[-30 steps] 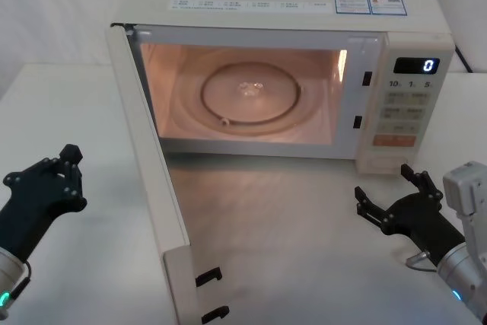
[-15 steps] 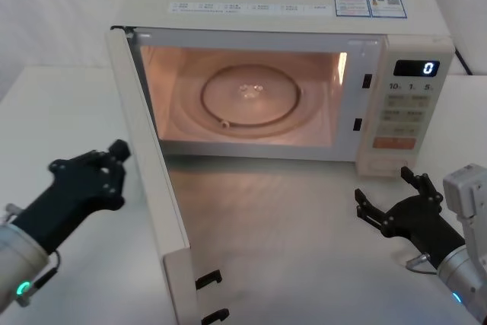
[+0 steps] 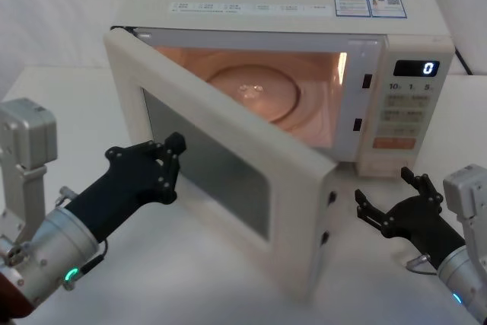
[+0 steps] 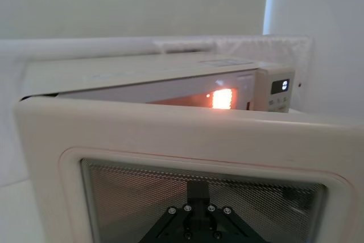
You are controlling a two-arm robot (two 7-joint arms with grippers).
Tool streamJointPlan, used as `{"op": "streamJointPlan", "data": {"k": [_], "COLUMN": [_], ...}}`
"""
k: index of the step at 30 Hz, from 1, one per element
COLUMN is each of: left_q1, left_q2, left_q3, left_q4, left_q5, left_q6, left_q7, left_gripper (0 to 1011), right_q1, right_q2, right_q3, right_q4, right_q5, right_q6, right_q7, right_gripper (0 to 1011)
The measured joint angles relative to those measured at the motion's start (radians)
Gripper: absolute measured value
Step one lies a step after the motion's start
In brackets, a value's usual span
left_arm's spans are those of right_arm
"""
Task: Press the button to open the microwave door with one hand; close the microwave door with the other hand.
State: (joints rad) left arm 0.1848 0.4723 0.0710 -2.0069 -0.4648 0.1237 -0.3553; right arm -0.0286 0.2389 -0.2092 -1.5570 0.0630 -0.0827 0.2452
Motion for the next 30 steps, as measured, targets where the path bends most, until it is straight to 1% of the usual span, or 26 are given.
{"op": "streamJointPlan", "data": {"k": [1, 4, 6, 12, 16, 19, 22, 25, 30], "left_q1": [-0.01, -0.025, -0.046, -0.089, -0.114, -0.148, -0.169, -0.197, -0.22], "left_q2": [0.001, 0.004, 0.006, 0.009, 0.007, -0.003, -0.01, -0.024, -0.042], "left_q3": [0.012, 0.028, 0.05, 0.089, 0.107, 0.13, 0.144, 0.167, 0.18], "left_q4": [0.0, -0.002, -0.003, -0.002, 0.005, 0.023, 0.035, 0.055, 0.076], "left_q5": [0.001, 0.003, 0.006, 0.02, 0.027, 0.04, 0.051, 0.079, 0.092], "left_q6": [0.001, 0.002, 0.003, 0.008, 0.012, 0.016, 0.018, 0.021, 0.025], "left_q7": [0.003, 0.006, 0.012, 0.032, 0.042, 0.056, 0.065, 0.081, 0.09], "left_gripper": [0, 0, 0, 0, 0, 0, 0, 0, 0], "right_q1": [0.0, 0.0, 0.0, 0.0, 0.0, 0.0, 0.0, 0.0, 0.0], "right_q2": [0.0, 0.0, 0.0, 0.0, 0.0, 0.0, 0.0, 0.0, 0.0], "right_q3": [0.0, 0.0, 0.0, 0.0, 0.0, 0.0, 0.0, 0.0, 0.0], "right_q4": [0.0, 0.0, 0.0, 0.0, 0.0, 0.0, 0.0, 0.0, 0.0], "right_q5": [0.0, 0.0, 0.0, 0.0, 0.0, 0.0, 0.0, 0.0, 0.0], "right_q6": [0.0, 0.0, 0.0, 0.0, 0.0, 0.0, 0.0, 0.0, 0.0], "right_q7": [0.0, 0.0, 0.0, 0.0, 0.0, 0.0, 0.0, 0.0, 0.0], "right_gripper": [1002, 1002, 1002, 1002, 1002, 1002, 1002, 1002, 1002]}}
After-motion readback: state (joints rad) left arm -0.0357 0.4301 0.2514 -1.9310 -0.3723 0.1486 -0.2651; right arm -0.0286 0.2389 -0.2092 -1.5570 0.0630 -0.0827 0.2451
